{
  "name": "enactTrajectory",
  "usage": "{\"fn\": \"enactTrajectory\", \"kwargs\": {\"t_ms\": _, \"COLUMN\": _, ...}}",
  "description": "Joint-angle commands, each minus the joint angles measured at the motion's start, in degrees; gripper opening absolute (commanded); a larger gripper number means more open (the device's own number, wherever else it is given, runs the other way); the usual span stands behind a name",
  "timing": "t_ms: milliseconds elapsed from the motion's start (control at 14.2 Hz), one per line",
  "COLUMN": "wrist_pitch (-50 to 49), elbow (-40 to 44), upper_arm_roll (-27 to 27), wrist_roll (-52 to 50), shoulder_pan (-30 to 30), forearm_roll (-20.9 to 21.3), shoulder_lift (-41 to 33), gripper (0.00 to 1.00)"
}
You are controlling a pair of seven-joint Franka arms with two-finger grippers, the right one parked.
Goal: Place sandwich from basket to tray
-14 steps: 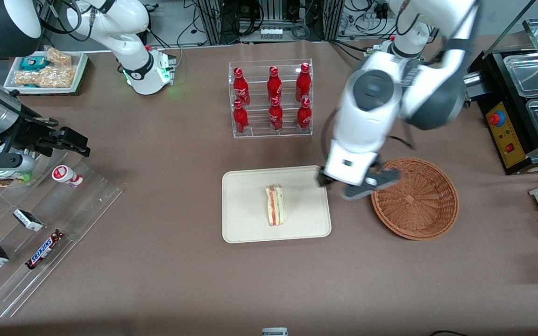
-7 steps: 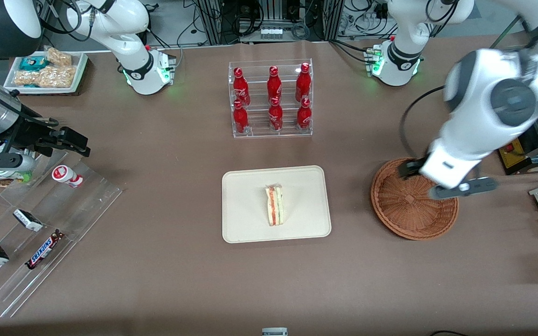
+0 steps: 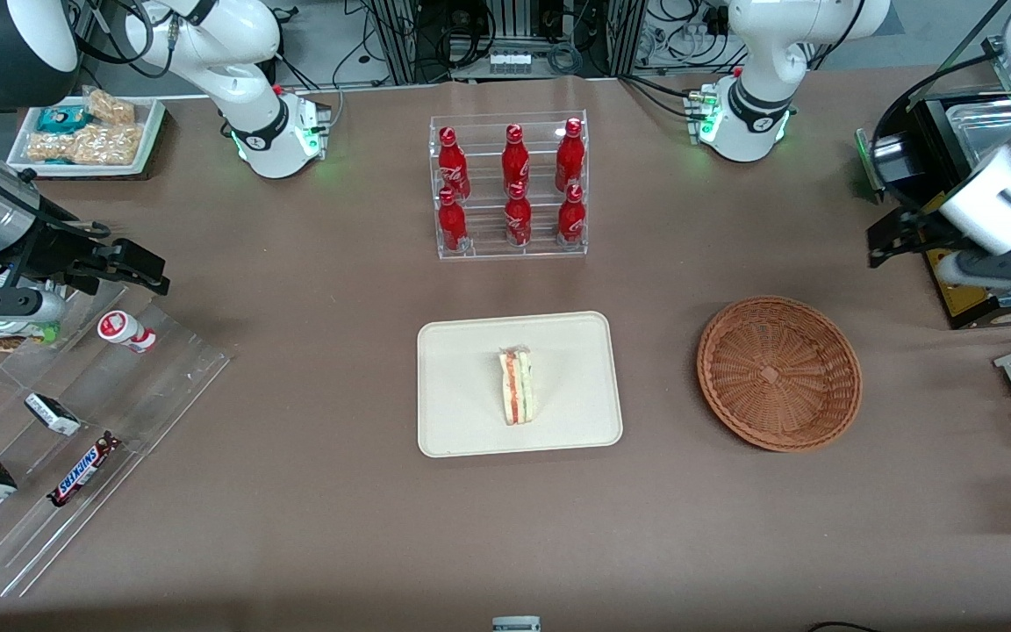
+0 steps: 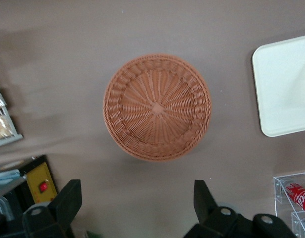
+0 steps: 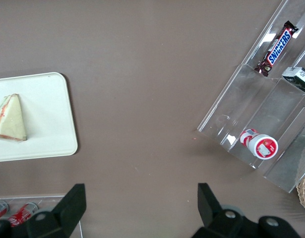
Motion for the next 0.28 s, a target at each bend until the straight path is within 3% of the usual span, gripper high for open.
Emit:
{"fn": "enactTrajectory", "kwargs": {"t_ms": 0, "wrist_pitch": -0.9, "elbow": 4.0, "upper_arm_roll": -0.5, "wrist_roll": 3.0, "shoulder_pan": 1.0, "forearm_roll": -0.8, "shoulder_lift": 2.0, "gripper": 1.0}}
{"fn": "enactTrajectory", "kwargs": {"t_ms": 212, "wrist_pitch": -1.9, "elbow": 4.1, "upper_arm_roll": -0.4, "wrist_roll": 2.4, "shoulder_pan": 1.0, "forearm_roll": -1.0, "shoulder_lift": 1.4, "gripper": 1.0}}
